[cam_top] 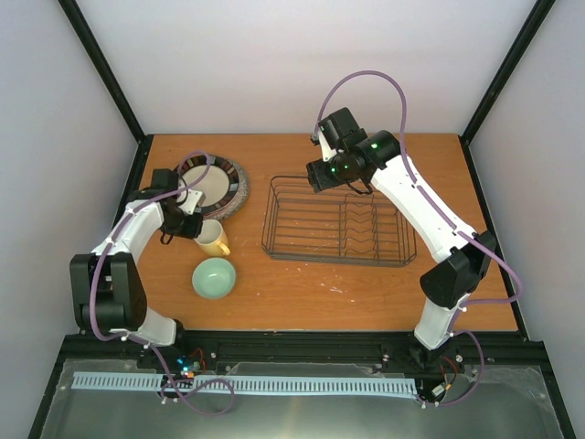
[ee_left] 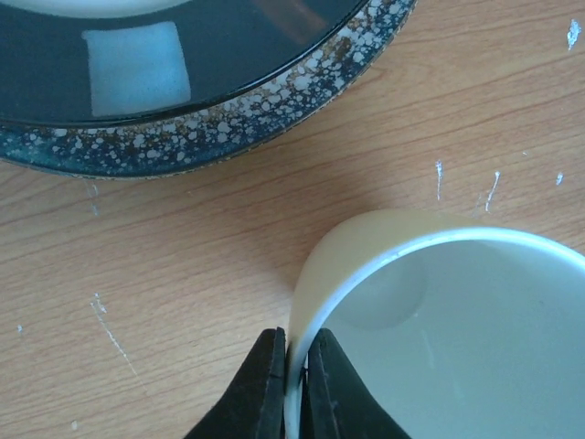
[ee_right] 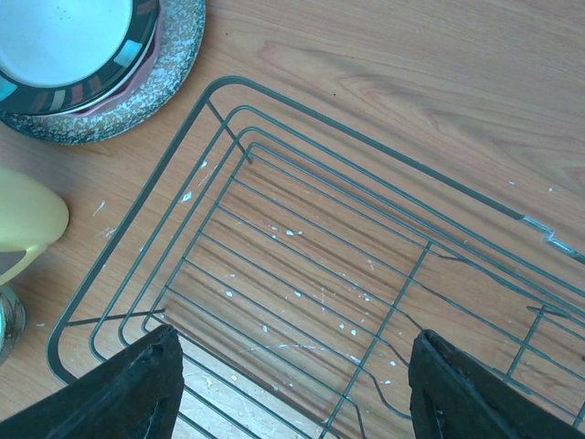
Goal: Load the mixed dishes into the dish rack
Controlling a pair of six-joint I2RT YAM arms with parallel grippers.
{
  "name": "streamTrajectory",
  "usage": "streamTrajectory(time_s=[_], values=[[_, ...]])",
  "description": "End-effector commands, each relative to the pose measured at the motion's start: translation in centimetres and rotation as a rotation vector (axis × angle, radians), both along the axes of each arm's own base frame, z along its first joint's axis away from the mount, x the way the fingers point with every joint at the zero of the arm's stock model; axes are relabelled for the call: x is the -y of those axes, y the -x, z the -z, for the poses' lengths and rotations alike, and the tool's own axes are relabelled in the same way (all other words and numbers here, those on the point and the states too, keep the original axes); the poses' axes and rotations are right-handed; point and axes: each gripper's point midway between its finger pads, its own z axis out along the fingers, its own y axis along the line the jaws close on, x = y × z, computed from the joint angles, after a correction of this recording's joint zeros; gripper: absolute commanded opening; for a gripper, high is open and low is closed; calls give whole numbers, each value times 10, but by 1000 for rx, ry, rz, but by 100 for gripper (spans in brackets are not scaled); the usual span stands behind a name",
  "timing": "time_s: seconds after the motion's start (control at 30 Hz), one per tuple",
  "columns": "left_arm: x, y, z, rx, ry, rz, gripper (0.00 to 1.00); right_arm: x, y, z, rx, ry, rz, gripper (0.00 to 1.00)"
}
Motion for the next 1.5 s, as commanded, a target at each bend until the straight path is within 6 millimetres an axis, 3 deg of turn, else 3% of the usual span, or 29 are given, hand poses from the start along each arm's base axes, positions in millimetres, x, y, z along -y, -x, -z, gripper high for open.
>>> streamTrajectory(time_s=[0.0, 0.17, 0.3, 0.4, 0.53, 0.67, 0.77, 0.87, 1.0, 1.27, 1.33, 1.47], values=[[3, -7, -8, 3, 18, -7, 1, 0, -2, -3, 11, 10, -6, 68], [-2, -15, -34, 89, -1, -33, 1, -1, -2, -1, 8, 6, -6, 68], [-2, -29, -79, 257, 17, -67, 1, -4, -4, -5, 19, -19, -1, 67], [0, -40, -134, 445, 53, -100, 1, -9, -4, -16, 40, -70, -4, 66], [1, -38, -232, 835, 116, -138, 1, -24, 4, -42, 70, -207, -47, 66], [33, -3, -319, 1209, 291, 19, 1, -60, 30, -64, -37, -479, -164, 63], [53, 35, -354, 1417, 397, 148, 1, -94, 69, -78, -237, -768, -326, 62], [59, 51, -362, 1494, 423, 201, 1, -106, 90, -88, -366, -974, -408, 60], [60, 57, -355, 1523, 432, 211, 1, -109, 105, -112, -456, -1160, -459, 60], [59, 60, -353, 1545, 451, 199, 1, -111, 114, -152, -496, -1314, -516, 60], [59, 60, -353, 1554, 458, 198, 1, -116, 116, -153, -492, -1311, -524, 60], [58, 60, -355, 1566, 464, 194, 1, -126, 114, -137, -489, -1249, -495, 58]])
